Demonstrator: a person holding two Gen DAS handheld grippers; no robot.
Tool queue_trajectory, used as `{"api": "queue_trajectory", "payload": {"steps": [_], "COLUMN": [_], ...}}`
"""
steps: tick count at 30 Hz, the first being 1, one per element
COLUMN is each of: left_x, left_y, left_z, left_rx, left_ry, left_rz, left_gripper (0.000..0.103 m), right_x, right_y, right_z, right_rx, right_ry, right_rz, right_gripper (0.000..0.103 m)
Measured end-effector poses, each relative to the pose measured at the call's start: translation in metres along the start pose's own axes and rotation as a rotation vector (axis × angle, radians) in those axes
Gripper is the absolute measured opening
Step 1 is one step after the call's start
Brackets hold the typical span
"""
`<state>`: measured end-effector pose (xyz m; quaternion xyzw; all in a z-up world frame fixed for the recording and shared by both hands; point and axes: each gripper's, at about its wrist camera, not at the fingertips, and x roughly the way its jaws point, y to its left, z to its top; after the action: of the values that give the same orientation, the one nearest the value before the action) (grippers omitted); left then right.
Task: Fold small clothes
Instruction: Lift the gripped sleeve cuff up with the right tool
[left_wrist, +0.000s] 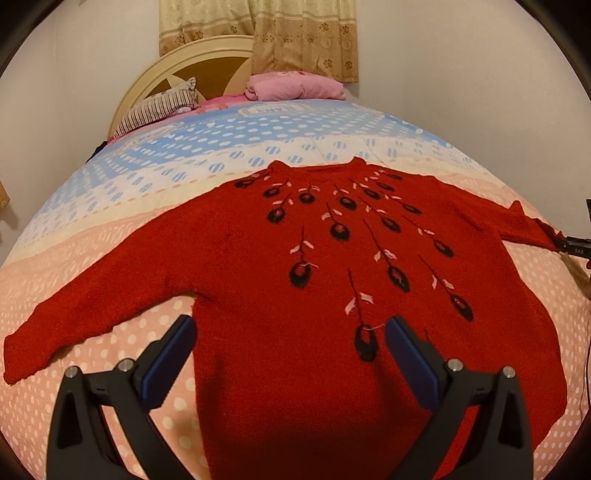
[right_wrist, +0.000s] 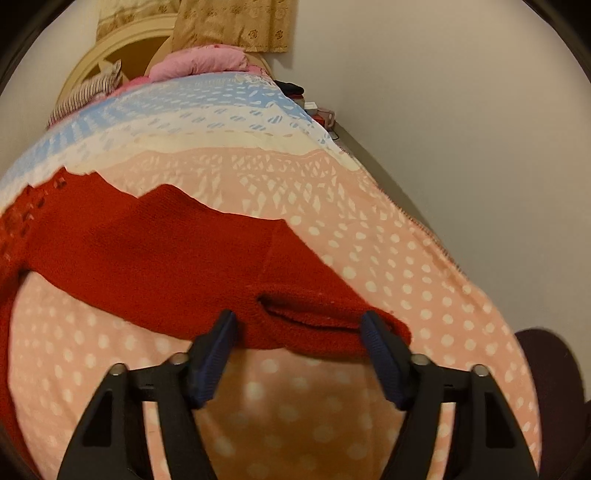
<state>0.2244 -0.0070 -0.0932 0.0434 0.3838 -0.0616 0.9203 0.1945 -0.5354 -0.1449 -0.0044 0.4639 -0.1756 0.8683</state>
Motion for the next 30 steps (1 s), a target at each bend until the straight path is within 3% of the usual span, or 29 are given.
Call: {"api": "queue_trajectory", "payload": {"steps": [2,6,7,8,9,10,22,30], "left_x": [-0.002,-0.002,-0.001,-0.001,-0.001,-0.002,-0.010,-0.011], "left_y": [-0.001,-0.001,-0.001,-0.001,-0.002,0.000,0.016,0.032], "left_z": [-0.001,-0.001,-0.001,-0.001,-0.002,-0.002,-0.001,-0.004], "left_rx": [0.000,-0.003,-0.002,-0.003,-0.005,-0.008,-0.035,-0.065], "left_ry": [0.000,0.000,0.000,0.001,0.004,0.002,-0.021,-0.027], "left_rz": [-0.003,-0.003,-0.002,-0.003,-0.003,-0.005,-0.017,-0.021], "left_gripper": [0.103,0.103,0.103,0.103,0.103,0.103,0.103,0.103], "right_x": [0.003,0.004,0.007,0.010,0.014,0.015,-0.065,-0.117], "right_y": [-0.002,-0.010,-0.013,-0.014,-0.014,-0.014,0.009,0.069], "right_z": [0.004,0.012,0.014,0.014,0.014,0.014,0.066,0.105], "right_rx": [-0.009,-0.005,0.001,0.004,0.010,0.010,0.087,-0.015], "right_ry": [0.005,-0.004,0.008,0.026,0.046,0.053,-0.062,-0.106], "right_rz": [-0.023,-0.056,-0.034,-0.002,0.033,0.039,0.218,0.308], "right_gripper": [0.057,0.056,0.048,0.023,0.010,0.008,0.007,0.007]}}
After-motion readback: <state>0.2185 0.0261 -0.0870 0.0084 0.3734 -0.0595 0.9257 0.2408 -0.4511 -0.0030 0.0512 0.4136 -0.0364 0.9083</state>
